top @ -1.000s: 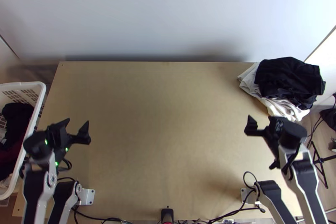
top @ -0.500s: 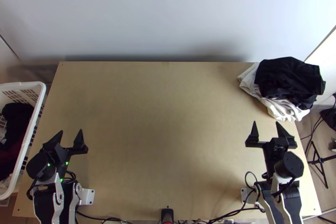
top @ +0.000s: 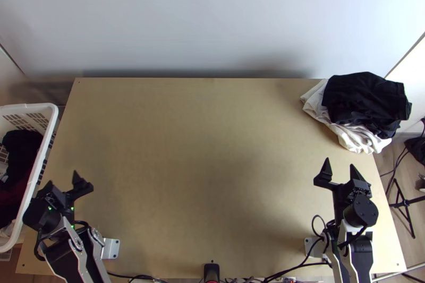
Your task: Fold the t-shirt
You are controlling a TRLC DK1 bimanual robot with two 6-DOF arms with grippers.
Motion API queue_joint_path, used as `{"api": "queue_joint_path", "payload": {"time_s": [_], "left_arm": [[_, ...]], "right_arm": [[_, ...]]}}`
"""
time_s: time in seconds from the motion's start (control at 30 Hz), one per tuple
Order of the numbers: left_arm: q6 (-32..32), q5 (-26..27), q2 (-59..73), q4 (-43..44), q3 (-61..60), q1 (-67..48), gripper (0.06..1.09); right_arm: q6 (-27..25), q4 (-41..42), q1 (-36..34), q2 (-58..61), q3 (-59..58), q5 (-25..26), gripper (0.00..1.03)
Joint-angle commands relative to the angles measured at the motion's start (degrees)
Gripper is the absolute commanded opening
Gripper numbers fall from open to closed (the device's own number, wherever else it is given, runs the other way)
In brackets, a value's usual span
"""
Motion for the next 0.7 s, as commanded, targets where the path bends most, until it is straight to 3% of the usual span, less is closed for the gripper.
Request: {"api": "queue_joint_path", "payload": {"time_s": [0.0, 0.67], "left_arm": [[0.1, 0.1, -0.2, -0.5, -0.1, 8.2, 1.04], [0.1, 0.1, -0.2, -1.4, 0.0, 8.3, 1.04]], "right_arm": [[2.0, -0.6, -0.7, -0.6, -0.5, 0.0, 0.99], [2.0, -0.6, -0.7, -0.6, -0.5, 0.0, 0.99]]}}
